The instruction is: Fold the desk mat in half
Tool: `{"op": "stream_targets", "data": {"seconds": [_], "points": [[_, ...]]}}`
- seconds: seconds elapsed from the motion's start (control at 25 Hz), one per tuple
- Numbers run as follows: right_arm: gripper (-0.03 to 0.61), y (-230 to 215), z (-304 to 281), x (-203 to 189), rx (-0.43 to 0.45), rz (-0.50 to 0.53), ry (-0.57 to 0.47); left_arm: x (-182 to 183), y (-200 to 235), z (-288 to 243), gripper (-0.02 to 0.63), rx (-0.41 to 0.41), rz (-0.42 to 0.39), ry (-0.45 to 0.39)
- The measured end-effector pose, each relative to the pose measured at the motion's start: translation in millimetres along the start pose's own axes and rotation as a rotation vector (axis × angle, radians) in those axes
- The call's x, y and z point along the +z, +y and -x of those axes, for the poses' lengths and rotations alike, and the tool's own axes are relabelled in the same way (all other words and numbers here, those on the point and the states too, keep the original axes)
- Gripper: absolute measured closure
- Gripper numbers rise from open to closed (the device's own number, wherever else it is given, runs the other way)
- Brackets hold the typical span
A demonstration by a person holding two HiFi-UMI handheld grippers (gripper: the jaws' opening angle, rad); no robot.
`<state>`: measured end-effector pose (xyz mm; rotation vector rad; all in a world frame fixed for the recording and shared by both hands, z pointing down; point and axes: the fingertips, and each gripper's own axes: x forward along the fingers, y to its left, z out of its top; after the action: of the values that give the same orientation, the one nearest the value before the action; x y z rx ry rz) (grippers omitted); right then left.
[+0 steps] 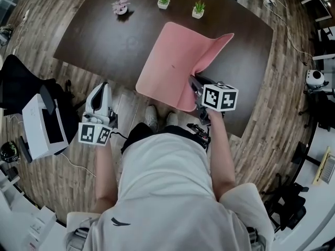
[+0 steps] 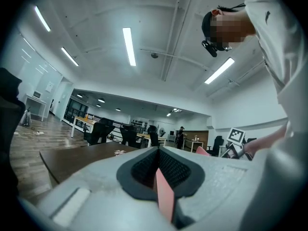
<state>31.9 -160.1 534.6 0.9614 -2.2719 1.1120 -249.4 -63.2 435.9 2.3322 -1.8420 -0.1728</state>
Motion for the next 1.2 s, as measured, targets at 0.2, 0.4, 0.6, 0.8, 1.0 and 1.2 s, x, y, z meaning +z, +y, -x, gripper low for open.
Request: {"op": "stream_targets", "data": {"seconds": [0.2, 0.4, 0.6, 0.8, 1.0, 1.2], "points": [[0.548, 13.6, -39.9, 7.3, 0.029, 0.021, 0.041, -2.6, 9.2, -5.9, 0.610, 0.008, 0.010, 0.006], [0.546, 27.0, -90.1, -3.3, 0.053, 0.022, 0.121, -1.9, 13.1, -16.8, 0.611, 0.002, 0.014, 0.007], [0.545, 32.0, -137.4, -22.4, 0.040, 0.004, 0.213, -3.5, 16.2, -21.6, 0.611, 0.001, 0.017, 0.018], [0.545, 28.0, -160.9, -24.3, -0.025, -0.014, 0.204, -2.9, 21.8, -18.1, 0.611, 0.016, 0.014, 0.027], [0.545, 23.0, -169.2, -20.3, -0.051, -0.039, 0.188, -4.4, 28.1, -15.3, 0.611, 0.026, 0.014, 0.030], [0.545, 24.3, -172.4, -20.8, -0.048, -0.038, 0.190, -5.1, 25.6, -16.1, 0.611, 0.022, 0.019, 0.028]]}}
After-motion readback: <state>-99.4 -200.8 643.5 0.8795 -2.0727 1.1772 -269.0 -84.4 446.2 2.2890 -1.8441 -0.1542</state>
